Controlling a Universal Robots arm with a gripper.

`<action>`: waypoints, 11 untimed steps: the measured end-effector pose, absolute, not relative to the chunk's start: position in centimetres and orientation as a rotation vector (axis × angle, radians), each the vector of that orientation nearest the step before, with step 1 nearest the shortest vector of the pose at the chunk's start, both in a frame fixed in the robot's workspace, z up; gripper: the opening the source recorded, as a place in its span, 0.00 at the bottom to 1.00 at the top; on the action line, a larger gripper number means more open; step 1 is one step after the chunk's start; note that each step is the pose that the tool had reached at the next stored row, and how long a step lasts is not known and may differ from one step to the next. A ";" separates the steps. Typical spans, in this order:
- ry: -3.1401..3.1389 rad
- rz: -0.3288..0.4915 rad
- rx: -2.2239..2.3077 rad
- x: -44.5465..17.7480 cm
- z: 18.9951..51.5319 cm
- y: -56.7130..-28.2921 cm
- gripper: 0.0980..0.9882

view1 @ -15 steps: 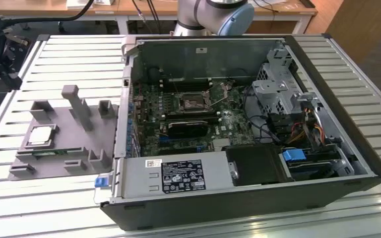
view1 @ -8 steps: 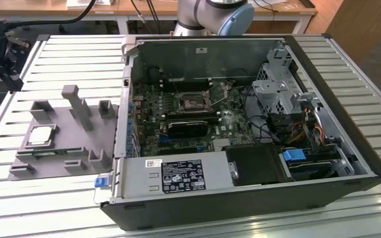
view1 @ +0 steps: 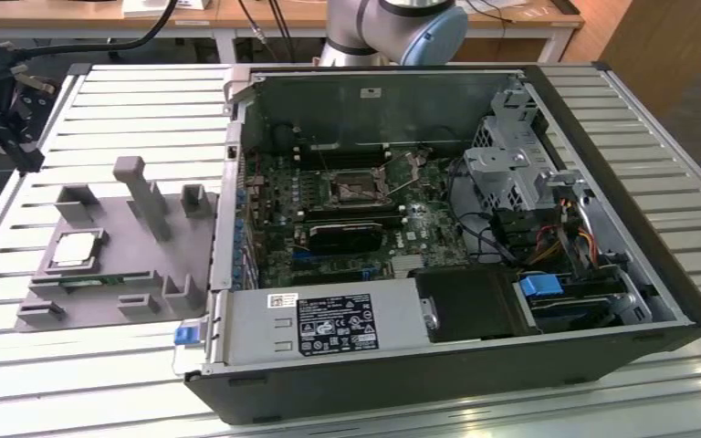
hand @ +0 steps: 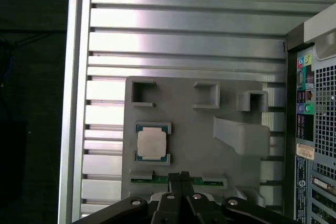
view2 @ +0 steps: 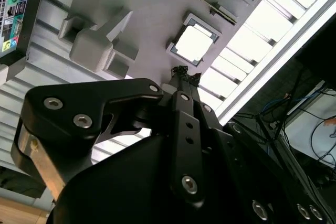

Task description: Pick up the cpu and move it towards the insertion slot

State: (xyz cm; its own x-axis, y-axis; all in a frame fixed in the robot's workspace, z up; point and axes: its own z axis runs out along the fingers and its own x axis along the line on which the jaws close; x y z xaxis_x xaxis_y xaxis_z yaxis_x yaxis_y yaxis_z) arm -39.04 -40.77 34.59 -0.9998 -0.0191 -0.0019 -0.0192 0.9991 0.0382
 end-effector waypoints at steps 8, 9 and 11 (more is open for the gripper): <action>3.135 0.060 -0.030 -39.4 33.8 -40.8 0.00; 3.134 0.060 -0.030 -39.5 33.6 -40.8 0.00; 3.131 0.060 -0.030 -39.7 33.3 -40.8 0.00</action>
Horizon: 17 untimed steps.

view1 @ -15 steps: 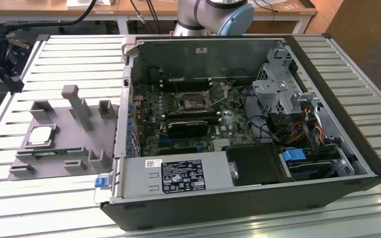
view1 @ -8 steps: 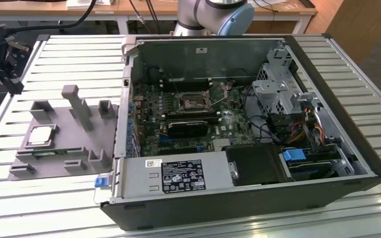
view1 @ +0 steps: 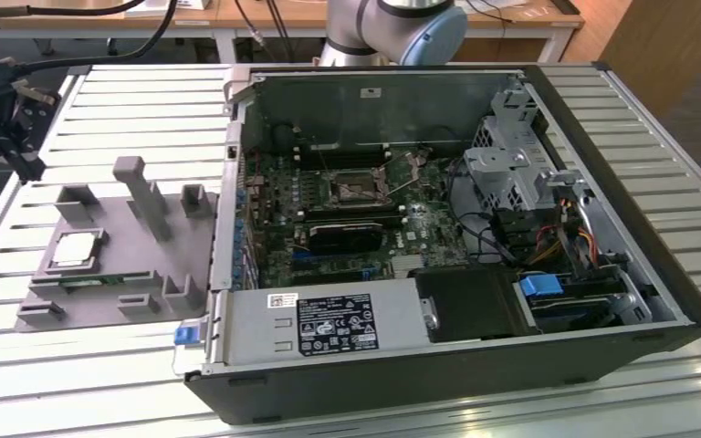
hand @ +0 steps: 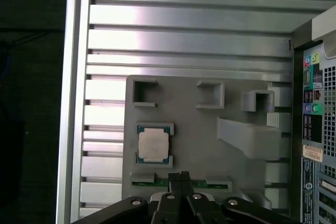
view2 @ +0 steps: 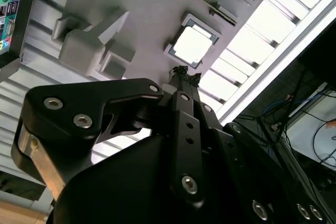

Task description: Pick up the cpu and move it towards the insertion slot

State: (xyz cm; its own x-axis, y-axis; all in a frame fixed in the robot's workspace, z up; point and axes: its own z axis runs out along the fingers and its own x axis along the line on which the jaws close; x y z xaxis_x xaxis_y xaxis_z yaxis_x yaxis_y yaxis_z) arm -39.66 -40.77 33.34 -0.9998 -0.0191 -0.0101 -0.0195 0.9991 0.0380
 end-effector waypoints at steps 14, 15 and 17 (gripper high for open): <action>3.118 0.059 -0.031 -40.6 32.0 -40.8 0.00; 3.117 0.059 -0.031 -40.7 31.9 -40.8 0.00; 3.113 0.059 -0.031 -40.8 31.7 -40.8 0.00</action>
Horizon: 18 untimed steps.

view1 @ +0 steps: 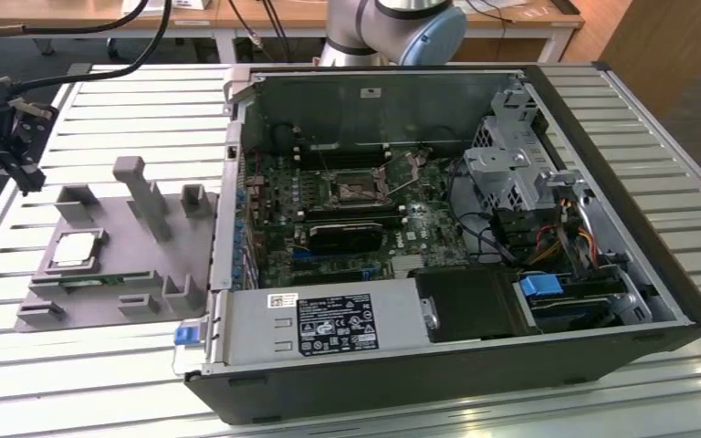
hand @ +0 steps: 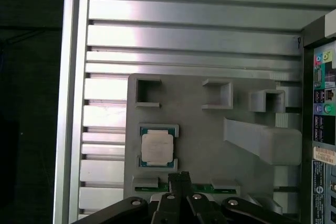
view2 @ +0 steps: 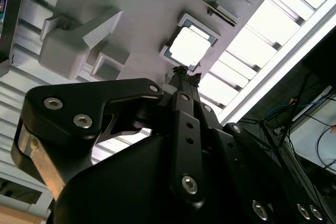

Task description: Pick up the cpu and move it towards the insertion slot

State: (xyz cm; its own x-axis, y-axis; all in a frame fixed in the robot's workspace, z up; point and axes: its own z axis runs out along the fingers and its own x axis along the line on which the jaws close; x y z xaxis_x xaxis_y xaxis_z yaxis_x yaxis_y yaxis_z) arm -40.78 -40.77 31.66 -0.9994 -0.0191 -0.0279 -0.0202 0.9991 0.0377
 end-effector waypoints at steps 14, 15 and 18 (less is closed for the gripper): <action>3.085 0.058 -0.031 -41.4 29.7 -40.8 0.00; 3.083 0.058 -0.031 -41.5 29.5 -40.8 0.00; 3.080 0.058 -0.031 -41.6 29.1 -40.8 0.00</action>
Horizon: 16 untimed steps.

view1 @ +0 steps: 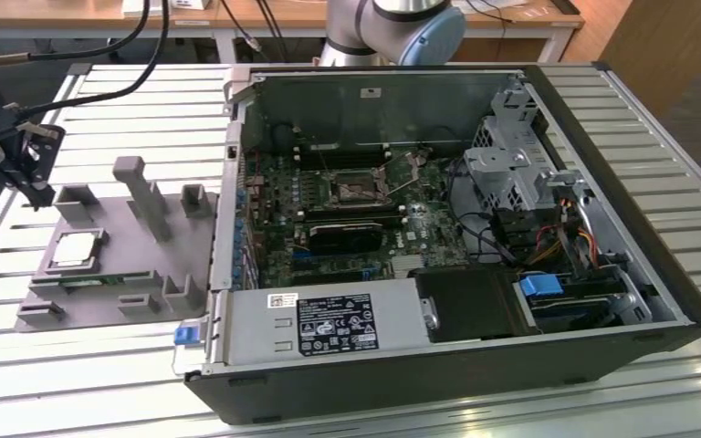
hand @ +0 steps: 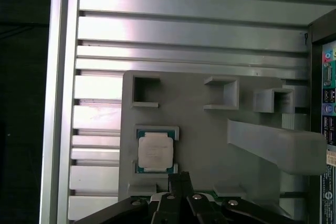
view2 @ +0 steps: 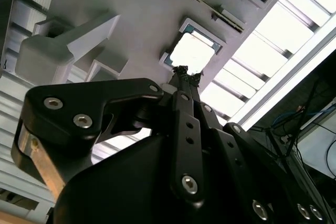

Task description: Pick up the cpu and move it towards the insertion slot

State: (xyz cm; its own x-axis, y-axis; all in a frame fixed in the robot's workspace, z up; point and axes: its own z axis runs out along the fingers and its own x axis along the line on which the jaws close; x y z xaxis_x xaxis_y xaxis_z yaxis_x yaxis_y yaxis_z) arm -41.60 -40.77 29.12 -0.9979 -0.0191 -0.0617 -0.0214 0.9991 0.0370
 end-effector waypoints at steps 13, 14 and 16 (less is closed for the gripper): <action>3.057 0.057 -0.032 -42.4 27.1 -40.8 0.00; 3.055 0.057 -0.032 -42.5 26.9 -40.8 0.00; 3.052 0.057 -0.032 -42.7 26.6 -40.8 0.00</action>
